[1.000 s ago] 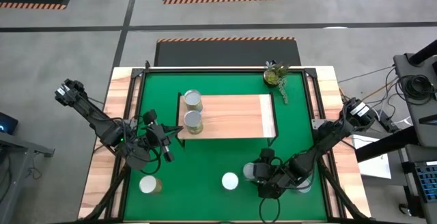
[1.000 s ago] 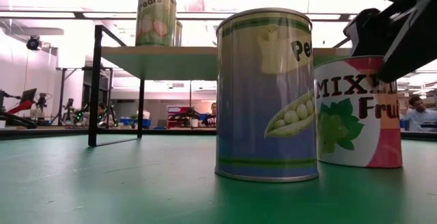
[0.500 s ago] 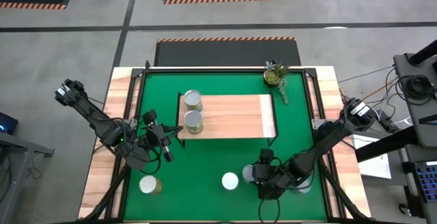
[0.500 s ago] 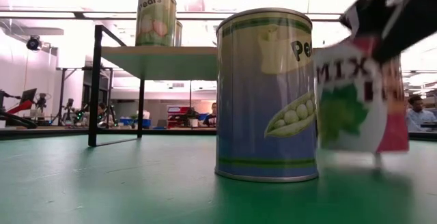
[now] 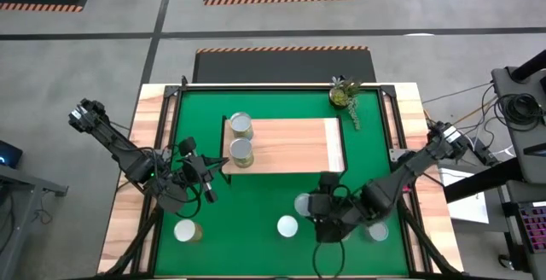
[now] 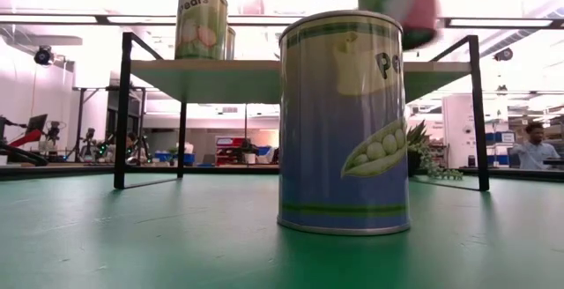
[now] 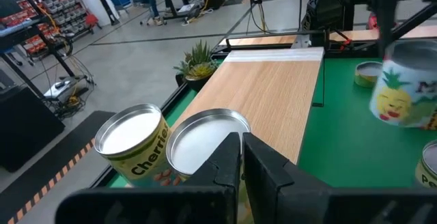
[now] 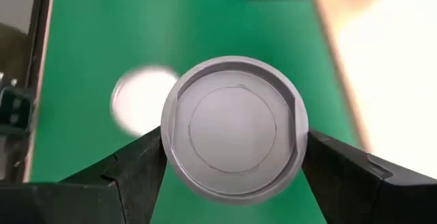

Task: Pick and place cans onto a shelf
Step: Put the canned mixed fruit on the shelf

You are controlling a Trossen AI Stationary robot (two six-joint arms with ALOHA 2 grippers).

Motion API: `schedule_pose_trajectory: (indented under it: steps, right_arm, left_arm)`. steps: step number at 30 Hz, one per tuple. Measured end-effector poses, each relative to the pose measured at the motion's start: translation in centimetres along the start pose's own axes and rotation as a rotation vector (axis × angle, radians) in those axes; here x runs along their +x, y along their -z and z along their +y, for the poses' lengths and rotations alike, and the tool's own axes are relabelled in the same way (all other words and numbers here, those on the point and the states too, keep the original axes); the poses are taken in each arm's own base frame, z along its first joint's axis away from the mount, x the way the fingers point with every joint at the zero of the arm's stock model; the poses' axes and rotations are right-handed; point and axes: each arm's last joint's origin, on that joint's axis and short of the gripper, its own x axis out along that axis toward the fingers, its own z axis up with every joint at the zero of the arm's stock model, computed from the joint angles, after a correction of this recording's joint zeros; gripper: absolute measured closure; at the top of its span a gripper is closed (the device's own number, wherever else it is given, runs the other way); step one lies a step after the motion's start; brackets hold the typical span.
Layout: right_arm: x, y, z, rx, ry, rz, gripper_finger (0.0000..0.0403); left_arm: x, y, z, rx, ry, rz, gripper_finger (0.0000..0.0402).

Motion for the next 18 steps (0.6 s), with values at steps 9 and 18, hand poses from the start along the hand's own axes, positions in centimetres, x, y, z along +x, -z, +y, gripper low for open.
schedule_pose_trajectory:
  steps: [9, 18]
  right_arm:
    - [1.4, -3.9, -6.1, -0.038, 0.111, -0.031, 0.0106]
    - [2.8, -5.2, -10.3, 0.003, 0.072, -0.005, 0.0106]
  left_arm:
    - [0.0, 0.0, 0.0, 0.016, 0.0, 0.0, 0.0402]
    - [0.0, 0.0, 0.0, 0.017, 0.001, 0.0, 0.0402]
